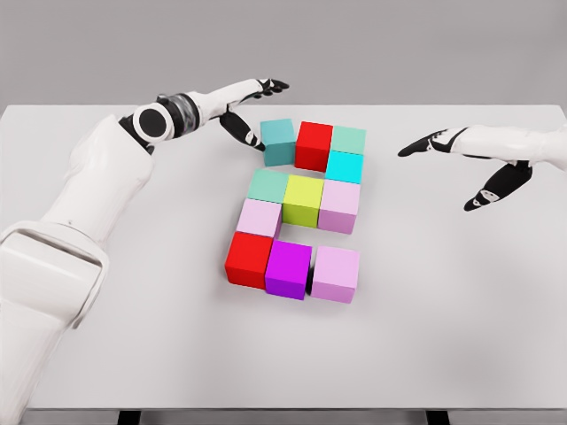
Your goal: Assemble the squares on the desktop into the number 2
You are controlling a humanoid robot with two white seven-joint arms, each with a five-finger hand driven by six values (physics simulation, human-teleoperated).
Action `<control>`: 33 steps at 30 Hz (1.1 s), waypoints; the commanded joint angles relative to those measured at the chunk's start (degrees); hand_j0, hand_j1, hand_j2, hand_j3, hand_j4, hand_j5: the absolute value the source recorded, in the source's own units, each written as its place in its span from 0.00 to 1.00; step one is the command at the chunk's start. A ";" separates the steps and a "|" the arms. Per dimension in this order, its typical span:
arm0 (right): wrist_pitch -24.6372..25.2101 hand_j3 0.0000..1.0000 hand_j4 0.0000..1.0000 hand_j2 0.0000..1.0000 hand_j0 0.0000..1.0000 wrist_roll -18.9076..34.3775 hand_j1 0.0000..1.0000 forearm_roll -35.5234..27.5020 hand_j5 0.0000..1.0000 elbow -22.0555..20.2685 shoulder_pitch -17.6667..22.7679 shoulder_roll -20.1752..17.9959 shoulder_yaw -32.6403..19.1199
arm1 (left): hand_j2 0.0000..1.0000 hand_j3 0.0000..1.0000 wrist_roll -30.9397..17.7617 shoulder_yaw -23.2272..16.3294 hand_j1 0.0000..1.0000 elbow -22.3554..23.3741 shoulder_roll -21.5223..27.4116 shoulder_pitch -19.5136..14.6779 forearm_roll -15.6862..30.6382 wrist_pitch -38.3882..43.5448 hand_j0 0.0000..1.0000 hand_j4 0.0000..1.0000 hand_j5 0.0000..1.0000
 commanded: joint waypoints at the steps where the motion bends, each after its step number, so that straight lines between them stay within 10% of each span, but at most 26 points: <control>1: 0.15 1.00 1.00 1.00 1.00 -0.02 1.00 -0.41 1.00 0.02 0.00 -0.05 -0.07 | 1.00 1.00 -0.05 0.32 1.00 0.06 0.06 0.00 0.47 0.15 1.00 1.00 1.00; 24: 0.15 1.00 1.00 1.00 1.00 -0.02 1.00 -0.41 1.00 -0.07 0.00 0.03 -0.07 | 1.00 1.00 8.04 -0.82 1.00 3.23 -1.79 0.26 0.20 5.34 1.00 1.00 1.00; 33: 0.15 1.00 1.00 1.00 1.00 -0.02 1.00 -0.41 1.00 -0.07 0.09 0.12 -0.07 | 1.00 1.00 4.00 -0.21 1.00 2.35 0.67 0.09 0.99 3.15 1.00 1.00 1.00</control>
